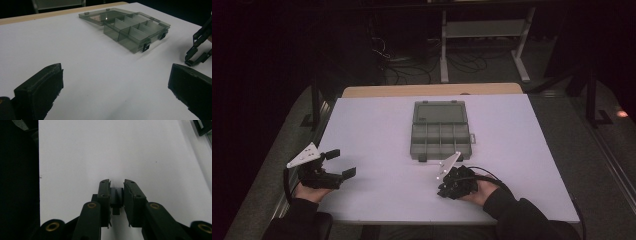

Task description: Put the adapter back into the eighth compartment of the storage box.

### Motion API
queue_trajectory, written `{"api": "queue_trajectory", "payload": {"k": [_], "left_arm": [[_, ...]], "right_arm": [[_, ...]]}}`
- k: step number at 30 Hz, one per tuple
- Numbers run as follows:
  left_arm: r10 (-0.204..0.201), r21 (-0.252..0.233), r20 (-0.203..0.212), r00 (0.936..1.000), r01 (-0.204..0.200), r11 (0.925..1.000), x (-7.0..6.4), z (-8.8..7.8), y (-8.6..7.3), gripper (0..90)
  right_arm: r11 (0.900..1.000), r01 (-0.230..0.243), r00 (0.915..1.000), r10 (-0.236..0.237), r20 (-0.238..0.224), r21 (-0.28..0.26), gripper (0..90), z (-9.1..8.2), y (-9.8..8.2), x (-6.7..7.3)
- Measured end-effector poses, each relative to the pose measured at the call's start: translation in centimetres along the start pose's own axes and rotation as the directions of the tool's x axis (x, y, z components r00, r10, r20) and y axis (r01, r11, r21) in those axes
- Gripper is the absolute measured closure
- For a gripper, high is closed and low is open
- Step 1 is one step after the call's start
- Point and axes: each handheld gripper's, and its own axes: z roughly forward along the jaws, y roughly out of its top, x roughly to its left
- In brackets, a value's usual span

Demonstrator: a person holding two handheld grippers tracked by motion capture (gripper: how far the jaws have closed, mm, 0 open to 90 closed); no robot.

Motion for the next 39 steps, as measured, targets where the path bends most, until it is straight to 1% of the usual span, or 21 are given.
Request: {"api": "queue_trajectory", "payload": {"k": [7, 13, 19, 27, 39], "left_arm": [[0.0, -0.001, 0.0, 1.0, 0.0, 1.0, 0.0, 0.0, 0.0, 0.0], [-0.001, -0.002, 0.0, 1.0, 0.001, 1.0, 0.0, 0.0, 0.0, 0.0], [0.0, -0.001, 0.001, 1.0, 0.0, 1.0, 0.0, 0.0, 0.0, 0.0], [0.0, -0.002, 0.001, 1.0, 0.0, 1.0, 0.0, 0.0, 0.0, 0.0], [-0.001, -0.002, 0.002, 1.0, 0.001, 1.0, 0.0, 0.0, 0.0, 0.0]], "right_arm": [[1.0, -0.003, 1.0, 0.003, 0.007, 0.0, 74.7, 0.0, 0.1, 0.0], [1.0, -0.012, 0.9999, 0.012, 0.006, -0.02, 74.7, -0.3, 0.2, -0.1], [0.999, -0.014, 0.9998, 0.014, 0.012, -0.05, 74.9, -0.9, 0.3, -0.3], [0.996, -0.032, 0.9993, 0.033, 0.019, -0.086, 74.9, -1.9, 0.3, -0.6], [0.992, -0.037, 0.9986, 0.041, 0.032, -0.118, 74.9, -3.0, 0.4, -1.1]]}}
